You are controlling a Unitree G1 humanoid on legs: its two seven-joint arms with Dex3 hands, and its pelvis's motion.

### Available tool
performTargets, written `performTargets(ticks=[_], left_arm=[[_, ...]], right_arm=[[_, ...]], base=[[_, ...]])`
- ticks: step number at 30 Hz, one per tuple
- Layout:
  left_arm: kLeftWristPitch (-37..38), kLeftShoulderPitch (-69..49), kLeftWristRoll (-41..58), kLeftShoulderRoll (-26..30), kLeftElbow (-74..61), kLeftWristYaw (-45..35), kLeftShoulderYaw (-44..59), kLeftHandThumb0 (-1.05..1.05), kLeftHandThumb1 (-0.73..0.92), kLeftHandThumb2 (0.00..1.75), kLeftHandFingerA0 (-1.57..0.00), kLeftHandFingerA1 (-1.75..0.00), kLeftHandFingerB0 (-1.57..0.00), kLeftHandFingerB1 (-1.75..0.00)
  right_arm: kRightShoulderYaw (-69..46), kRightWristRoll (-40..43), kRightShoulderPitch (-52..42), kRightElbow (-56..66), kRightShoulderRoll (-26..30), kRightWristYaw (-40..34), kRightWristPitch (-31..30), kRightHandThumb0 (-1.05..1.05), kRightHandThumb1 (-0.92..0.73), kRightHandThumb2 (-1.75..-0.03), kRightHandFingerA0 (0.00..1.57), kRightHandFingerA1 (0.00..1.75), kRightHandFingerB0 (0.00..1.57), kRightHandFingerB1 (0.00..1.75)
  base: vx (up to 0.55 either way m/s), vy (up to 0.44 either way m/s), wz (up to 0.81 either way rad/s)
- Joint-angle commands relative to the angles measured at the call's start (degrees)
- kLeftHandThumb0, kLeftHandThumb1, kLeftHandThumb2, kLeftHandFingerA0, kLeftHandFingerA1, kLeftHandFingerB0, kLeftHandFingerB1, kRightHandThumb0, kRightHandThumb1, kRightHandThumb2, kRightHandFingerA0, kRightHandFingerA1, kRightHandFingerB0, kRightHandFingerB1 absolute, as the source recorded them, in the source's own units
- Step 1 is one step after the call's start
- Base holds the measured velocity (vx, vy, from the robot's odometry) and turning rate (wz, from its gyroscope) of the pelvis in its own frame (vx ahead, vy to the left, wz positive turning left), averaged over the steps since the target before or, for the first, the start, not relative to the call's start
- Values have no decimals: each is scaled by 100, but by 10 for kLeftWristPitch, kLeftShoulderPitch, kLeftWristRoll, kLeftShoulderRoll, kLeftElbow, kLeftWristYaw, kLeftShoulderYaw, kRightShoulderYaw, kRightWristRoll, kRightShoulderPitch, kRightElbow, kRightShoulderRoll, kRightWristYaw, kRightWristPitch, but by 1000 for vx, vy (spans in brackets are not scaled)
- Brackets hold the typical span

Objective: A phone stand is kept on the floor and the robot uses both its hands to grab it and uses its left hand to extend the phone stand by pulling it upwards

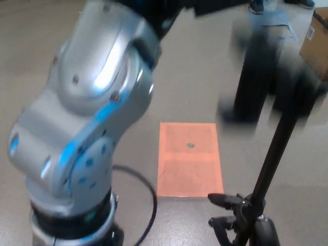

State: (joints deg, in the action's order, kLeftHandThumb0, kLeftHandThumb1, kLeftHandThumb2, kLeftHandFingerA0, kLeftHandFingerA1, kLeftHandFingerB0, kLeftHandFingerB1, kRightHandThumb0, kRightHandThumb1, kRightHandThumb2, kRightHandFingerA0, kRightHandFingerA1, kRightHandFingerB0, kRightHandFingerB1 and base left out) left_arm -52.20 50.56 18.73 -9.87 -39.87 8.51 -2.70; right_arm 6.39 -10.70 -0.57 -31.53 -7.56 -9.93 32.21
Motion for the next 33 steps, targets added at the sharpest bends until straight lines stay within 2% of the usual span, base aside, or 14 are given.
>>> performTargets(ticks=[1,11,14,15,16,20,21,22,23,28,29,30,31,33], left_arm=[[0,-159,17,-9,-85,3,-29,-86,52,93,-6,-24,-9,-15],[142,-526,-45,95,-151,-49,-52,-94,61,103,-6,-16,-5,-9],[193,-626,-44,99,-132,-68,-41,-97,65,103,-10,-15,-9,-10],[231,-677,-48,100,-103,-81,-38,-91,65,102,-9,-20,-8,-17],[253,-710,-51,102,-87,-88,-34,-91,65,102,-9,-22,-8,-19],[333,-796,-47,97,-15,-122,-18,-93,66,103,-9,-16,-8,-17],[343,-808,-44,95,-7,-127,-15,-94,67,104,-6,-11,-5,-14],[354,-822,-41,93,3,-132,-12,-94,67,104,-6,-11,-5,-14],[372,-851,-30,83,31,-145,3,-91,63,103,-2,-12,-2,-15],[415,-888,-18,76,81,-174,26,-90,68,104,0,-11,0,-14],[414,-896,-17,73,83,-171,28,-89,68,104,0,-11,0,-16],[420,-898,-16,72,90,-175,31,-89,68,104,0,-10,0,-17],[428,-898,-17,69,97,-175,34,-90,67,104,0,-11,0,-16],[436,-899,-18,70,106,-178,39,-90,68,104,0,-10,0,-13]], right_arm=[[5,8,-42,132,38,49,-73,-78,-73,-62,57,77,50,51],[-16,43,-75,205,93,106,-101,-82,-66,-61,35,63,22,36],[-21,42,-88,223,116,122,-111,-85,-51,-92,27,62,7,44],[-28,57,-91,228,123,133,-116,-88,-61,-60,29,61,15,37],[-31,63,-93,228,126,137,-115,-86,-48,-89,27,62,9,44],[-37,65,-101,220,142,147,-107,-98,-55,-91,23,61,5,37],[-36,64,-103,222,146,151,-106,-92,-61,-59,21,60,7,33],[-35,64,-107,223,151,157,-105,-92,-61,-59,21,60,7,33],[-30,63,-113,244,167,181,-138,-88,-47,-90,8,58,7,12],[-19,62,-107,236,188,210,-153,-93,-55,-97,9,16,0,0],[-15,63,-106,232,191,217,-150,-92,-52,-96,0,8,0,9],[-13,65,-106,234,193,223,-154,-104,-58,-58,0,0,0,0],[-8,59,-103,234,198,227,-155,-105,-44,-80,0,0,0,0],[2,37,-100,236,206,228,-148,-105,-57,-59,0,0,0,0]], base=[[0,0,0],[0,0,0],[0,0,0],[0,0,0],[0,0,0],[0,0,0],[0,0,0],[0,0,0],[0,0,0],[0,0,0],[0,0,0],[0,0,0],[0,0,0],[0,0,0]])
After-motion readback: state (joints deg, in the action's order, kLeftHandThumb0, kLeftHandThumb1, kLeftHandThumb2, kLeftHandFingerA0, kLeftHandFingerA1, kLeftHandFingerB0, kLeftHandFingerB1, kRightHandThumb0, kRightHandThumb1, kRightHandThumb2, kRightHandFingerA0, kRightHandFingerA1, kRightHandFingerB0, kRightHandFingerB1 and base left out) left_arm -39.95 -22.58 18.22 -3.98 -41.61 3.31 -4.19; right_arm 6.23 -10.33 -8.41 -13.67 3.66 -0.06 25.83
